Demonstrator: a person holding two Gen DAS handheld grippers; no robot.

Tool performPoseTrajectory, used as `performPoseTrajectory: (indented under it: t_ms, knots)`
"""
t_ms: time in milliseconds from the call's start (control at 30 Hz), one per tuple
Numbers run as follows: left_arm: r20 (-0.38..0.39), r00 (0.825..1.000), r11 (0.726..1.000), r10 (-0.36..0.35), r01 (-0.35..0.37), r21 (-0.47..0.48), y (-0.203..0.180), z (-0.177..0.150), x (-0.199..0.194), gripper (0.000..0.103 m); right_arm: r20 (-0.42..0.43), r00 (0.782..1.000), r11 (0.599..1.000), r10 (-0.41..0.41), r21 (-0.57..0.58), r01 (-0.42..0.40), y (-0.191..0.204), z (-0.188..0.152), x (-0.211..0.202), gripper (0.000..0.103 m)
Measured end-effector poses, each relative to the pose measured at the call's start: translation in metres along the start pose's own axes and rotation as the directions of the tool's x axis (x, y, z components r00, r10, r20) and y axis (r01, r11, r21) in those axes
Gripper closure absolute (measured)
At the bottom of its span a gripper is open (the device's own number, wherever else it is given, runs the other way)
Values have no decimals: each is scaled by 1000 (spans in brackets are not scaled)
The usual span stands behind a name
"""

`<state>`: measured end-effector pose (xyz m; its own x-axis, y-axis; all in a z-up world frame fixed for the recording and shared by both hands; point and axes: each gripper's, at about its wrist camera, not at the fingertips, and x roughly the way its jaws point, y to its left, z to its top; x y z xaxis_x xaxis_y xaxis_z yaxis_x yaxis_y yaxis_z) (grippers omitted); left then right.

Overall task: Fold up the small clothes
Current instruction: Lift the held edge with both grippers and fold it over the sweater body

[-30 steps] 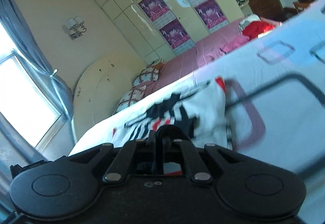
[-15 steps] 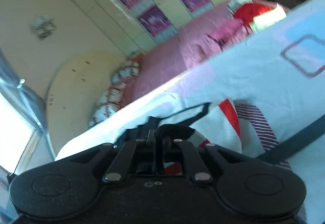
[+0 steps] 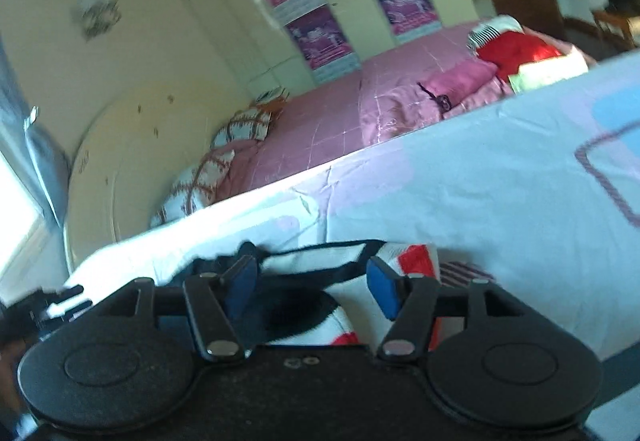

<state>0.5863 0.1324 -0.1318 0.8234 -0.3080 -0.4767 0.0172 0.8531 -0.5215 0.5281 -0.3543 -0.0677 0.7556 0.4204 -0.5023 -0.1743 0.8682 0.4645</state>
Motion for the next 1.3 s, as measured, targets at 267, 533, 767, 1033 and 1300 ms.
performPoseTrajectory:
  t_ms: [267, 533, 767, 1033, 1300]
  knots:
    - [-212, 975, 976, 63, -16, 215, -29, 9, 34, 52, -86, 993, 972, -82, -226, 61, 30, 10, 41, 43]
    - [-82, 989, 939, 120, -87, 332, -49, -11, 27, 99, -100, 971, 904, -218, -395, 162, 57, 1, 71, 98]
    - [38, 989, 947, 143, -148, 284, -44, 1, 11, 99, 58, 963, 896, -263, -355, 266, 53, 6, 50, 98]
    - [-45, 970, 930, 237, -214, 299, -46, -8, 28, 74, -20, 942, 904, -334, -290, 314, 33, 1, 62, 76]
    - [-63, 994, 904, 92, -57, 423, -121, -11, 16, 67, -33, 982, 901, -184, -406, 155, 99, -1, 67, 74]
